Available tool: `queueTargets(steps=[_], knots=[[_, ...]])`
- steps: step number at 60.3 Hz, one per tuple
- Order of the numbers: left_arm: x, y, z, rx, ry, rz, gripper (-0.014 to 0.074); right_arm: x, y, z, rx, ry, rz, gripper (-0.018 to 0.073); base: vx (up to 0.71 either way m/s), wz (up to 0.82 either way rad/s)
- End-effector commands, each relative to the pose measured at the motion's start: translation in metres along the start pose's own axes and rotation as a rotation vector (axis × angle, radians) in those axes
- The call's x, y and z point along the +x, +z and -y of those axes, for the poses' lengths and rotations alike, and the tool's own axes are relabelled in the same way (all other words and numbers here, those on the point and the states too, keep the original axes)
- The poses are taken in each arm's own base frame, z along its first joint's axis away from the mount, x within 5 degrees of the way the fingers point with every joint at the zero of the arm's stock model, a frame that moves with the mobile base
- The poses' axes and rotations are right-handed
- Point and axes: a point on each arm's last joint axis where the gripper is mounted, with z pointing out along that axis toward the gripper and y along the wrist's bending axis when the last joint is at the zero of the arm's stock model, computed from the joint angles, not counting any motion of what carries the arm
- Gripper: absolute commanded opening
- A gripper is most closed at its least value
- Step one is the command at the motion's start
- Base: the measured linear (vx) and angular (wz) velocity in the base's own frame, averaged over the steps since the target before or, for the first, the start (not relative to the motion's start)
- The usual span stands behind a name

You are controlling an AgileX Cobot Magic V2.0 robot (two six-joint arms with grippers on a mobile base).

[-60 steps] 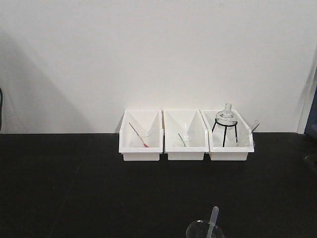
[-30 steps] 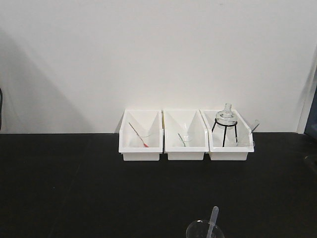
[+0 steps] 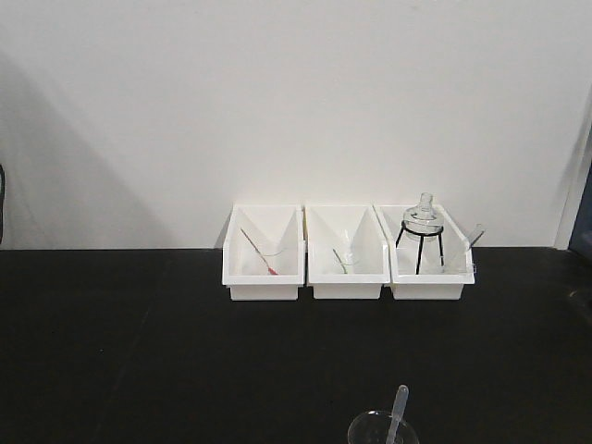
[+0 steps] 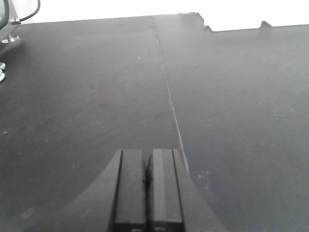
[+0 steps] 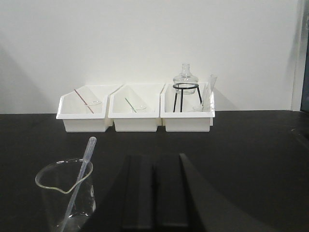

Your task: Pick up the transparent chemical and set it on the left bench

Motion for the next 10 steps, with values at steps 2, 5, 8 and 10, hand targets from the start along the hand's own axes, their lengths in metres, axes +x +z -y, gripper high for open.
queueTargets(steps=[2, 5, 8, 10], knots=[[-0.0028, -0.0013, -0.0001, -0.002, -0.009, 0.081, -0.0003, -0.0052, -0.0011, -0.0009, -0.009, -0.007, 0.083, -0.0008, 0.00, 0.00], [-0.0028, -0.0013, -0.0001, -0.002, -0.009, 0.081, -0.0003, -0.0052, -0.0011, -0.0009, -0.009, -0.007, 0.083, -0.0008, 0.00, 0.00], [-0.0028, -0.0013, -0.0001, -0.002, -0.009, 0.081, -0.0003, -0.0052, -0.0011, -0.0009, -0.009, -0.007, 0.083, -0.0008, 0.00, 0.00], [-0.0028, -0.0013, -0.0001, -0.002, -0.009, 0.081, -0.0003, -0.0052, -0.0011, -0.0009, -0.009, -0.007, 0.083, -0.0008, 0.00, 0.00]])
